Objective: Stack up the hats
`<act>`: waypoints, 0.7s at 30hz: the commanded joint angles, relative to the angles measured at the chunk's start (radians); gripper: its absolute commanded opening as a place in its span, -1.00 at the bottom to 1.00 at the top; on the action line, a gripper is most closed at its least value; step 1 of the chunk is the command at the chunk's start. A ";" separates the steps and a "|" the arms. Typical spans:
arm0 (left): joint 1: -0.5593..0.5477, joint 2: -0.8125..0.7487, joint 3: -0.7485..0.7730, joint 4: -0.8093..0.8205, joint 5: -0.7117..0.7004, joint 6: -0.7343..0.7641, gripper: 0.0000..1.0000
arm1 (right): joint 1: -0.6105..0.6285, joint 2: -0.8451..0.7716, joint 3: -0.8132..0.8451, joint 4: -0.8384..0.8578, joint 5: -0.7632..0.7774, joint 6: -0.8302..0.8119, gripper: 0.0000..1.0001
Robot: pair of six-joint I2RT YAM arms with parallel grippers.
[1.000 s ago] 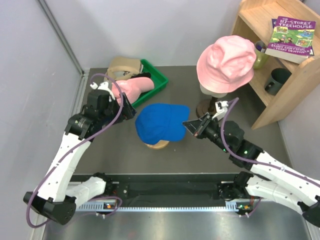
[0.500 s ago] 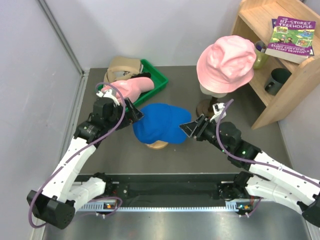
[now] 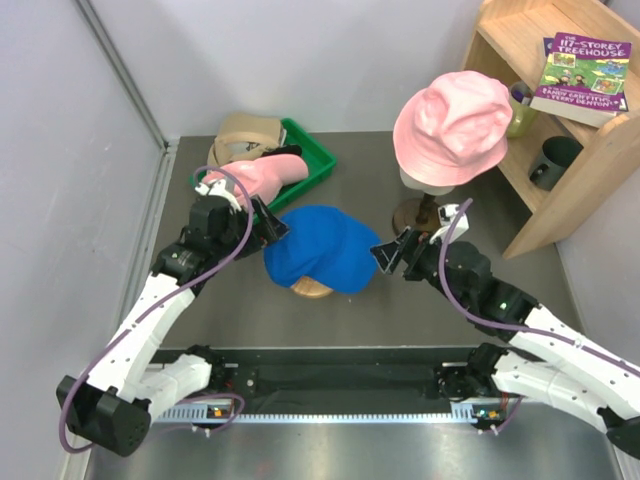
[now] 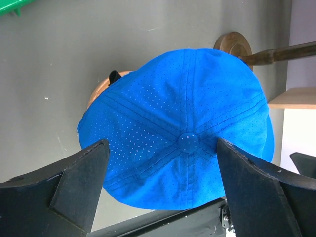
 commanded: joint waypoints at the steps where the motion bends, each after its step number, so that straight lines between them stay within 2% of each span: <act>1: 0.001 0.020 -0.011 0.010 -0.012 0.017 0.87 | -0.008 0.017 0.080 -0.007 0.021 -0.069 0.77; 6: 0.003 0.016 0.001 -0.003 -0.032 0.029 0.88 | 0.002 0.073 0.132 0.027 -0.013 -0.107 0.76; 11: 0.001 0.018 0.033 -0.009 -0.044 0.032 0.91 | 0.002 0.099 0.119 0.027 -0.015 -0.074 0.76; 16: 0.001 0.050 0.125 -0.027 -0.072 0.058 0.93 | 0.002 0.047 0.050 0.010 -0.018 0.006 0.77; 21: 0.001 0.098 0.207 -0.033 -0.066 0.078 0.93 | 0.002 -0.016 -0.070 0.066 -0.061 0.097 0.78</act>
